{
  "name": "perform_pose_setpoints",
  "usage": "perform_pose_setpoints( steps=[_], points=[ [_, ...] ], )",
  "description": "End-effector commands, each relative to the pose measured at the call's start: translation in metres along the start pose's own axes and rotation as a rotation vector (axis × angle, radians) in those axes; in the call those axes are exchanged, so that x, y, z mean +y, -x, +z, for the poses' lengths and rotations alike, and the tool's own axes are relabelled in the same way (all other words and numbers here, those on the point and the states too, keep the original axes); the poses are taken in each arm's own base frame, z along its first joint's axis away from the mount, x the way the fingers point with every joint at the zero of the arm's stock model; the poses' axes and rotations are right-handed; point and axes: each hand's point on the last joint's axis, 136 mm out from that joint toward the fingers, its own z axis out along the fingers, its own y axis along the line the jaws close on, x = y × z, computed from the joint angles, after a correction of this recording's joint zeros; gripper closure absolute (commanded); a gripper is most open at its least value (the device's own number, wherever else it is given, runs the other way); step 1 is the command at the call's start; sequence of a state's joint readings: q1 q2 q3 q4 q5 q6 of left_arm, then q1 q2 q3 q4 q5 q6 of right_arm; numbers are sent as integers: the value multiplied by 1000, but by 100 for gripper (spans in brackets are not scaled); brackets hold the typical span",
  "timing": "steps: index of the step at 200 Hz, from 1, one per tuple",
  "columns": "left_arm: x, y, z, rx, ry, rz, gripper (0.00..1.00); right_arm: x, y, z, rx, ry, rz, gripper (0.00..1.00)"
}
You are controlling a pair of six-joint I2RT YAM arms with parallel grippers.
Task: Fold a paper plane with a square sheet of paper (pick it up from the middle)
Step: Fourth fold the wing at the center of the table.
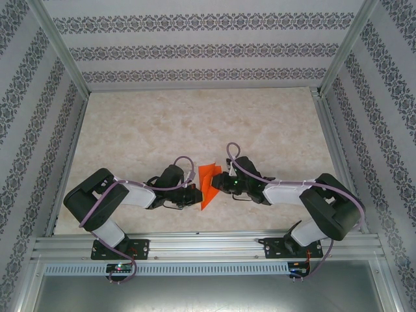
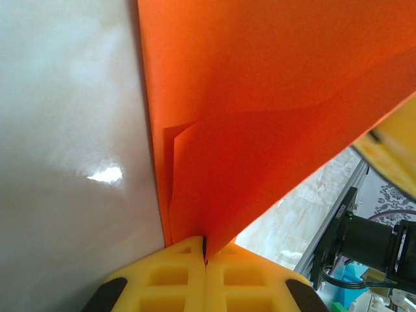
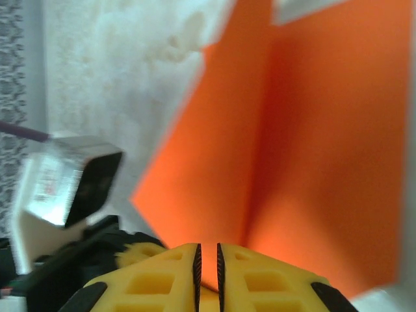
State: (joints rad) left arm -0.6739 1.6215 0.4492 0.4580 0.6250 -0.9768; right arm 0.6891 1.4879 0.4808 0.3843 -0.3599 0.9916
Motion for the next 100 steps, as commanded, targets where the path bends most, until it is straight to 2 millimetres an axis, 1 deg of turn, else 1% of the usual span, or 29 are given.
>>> perform_pose_setpoints(
  steps=[1, 12, 26, 32, 47, 65, 79, 100],
  points=[
    [56, -21, -3, 38, 187, -82, 100, -20, -3, 2, 3, -73, 1, 84],
    [56, -21, -3, 41, 185, -81, 100, -19, -5, 6, 24, -69, -4, 84],
    [55, -22, -3, 47, 181, -84, 100, -22, -6, 10, 40, -86, -1, 84],
    [55, -23, -2, 50, 179, -86, 100, -26, -7, 11, 40, -102, 5, 84],
    [55, -24, -2, 61, 180, -89, 100, -45, -11, 12, 45, -181, 27, 85],
    [56, -25, -3, 67, 184, -93, 100, -62, -20, 12, 60, -238, 50, 88],
    [58, -24, -6, 70, 190, -97, 100, -66, -26, 11, 55, -246, 61, 88],
    [60, -22, -11, 69, 197, -94, 100, -64, -32, 7, 31, -262, 68, 88]
  ],
)
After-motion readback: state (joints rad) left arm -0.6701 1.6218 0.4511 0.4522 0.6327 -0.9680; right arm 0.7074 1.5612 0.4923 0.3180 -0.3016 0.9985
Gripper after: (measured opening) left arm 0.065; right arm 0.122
